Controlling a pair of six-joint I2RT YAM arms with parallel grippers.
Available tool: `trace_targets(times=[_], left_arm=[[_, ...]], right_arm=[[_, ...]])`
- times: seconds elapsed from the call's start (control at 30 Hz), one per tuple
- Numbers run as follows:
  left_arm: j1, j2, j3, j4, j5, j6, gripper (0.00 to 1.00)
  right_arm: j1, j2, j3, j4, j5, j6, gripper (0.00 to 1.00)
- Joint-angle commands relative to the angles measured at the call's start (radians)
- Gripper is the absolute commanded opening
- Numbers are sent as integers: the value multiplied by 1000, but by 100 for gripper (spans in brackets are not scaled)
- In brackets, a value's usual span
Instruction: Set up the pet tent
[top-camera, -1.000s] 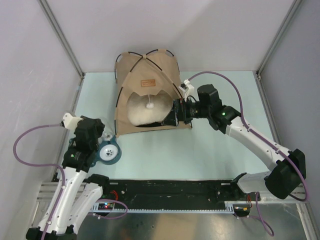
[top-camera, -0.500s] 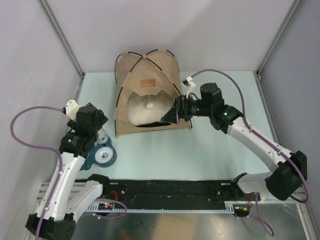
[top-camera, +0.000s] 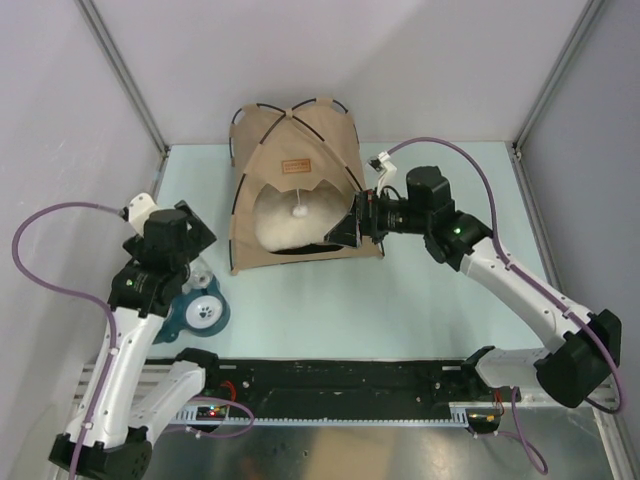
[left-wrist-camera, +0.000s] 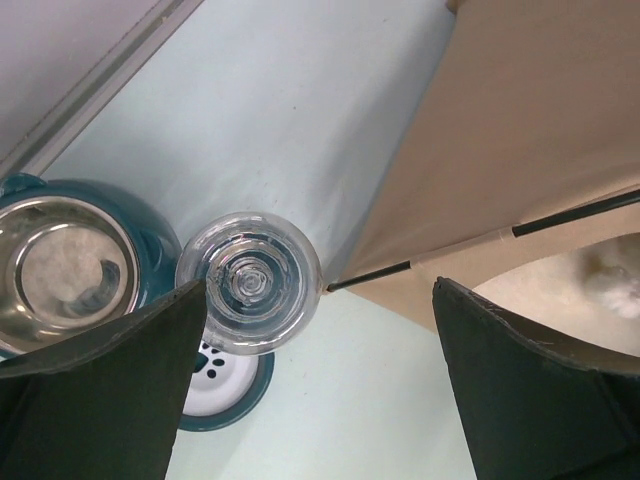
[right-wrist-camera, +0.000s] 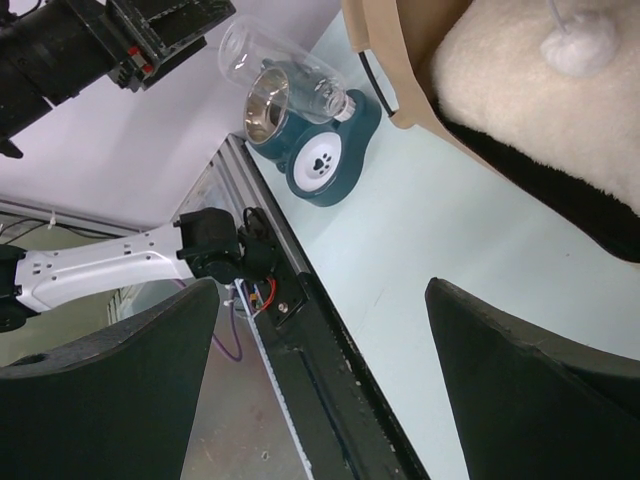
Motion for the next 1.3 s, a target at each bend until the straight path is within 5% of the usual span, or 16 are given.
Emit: trace_targets(times=[0.0,0.2,0.4,0.77,1.0,1.27], left_arm=[[2,-29,62,-7,33,76,100],[2,-81,98,-11,119,165,100],[2,-218,124,-16,243,268,100],[-24,-207,124,1,746,231,100],[-316,-124,118,83,585,174,100],[-683,-81,125,116,210,64,100]], right_arm=[[1,-37,0,-4,17,-12,91],[-1,-65,0,-76,92,-31,91],[-12,-192,0,-254,325,-76,91],[-104,-514,31,-631,874,41,95],[-115,-569,171,-897,1091,113,99],[-115,-594,295,-973,1076,79,99]])
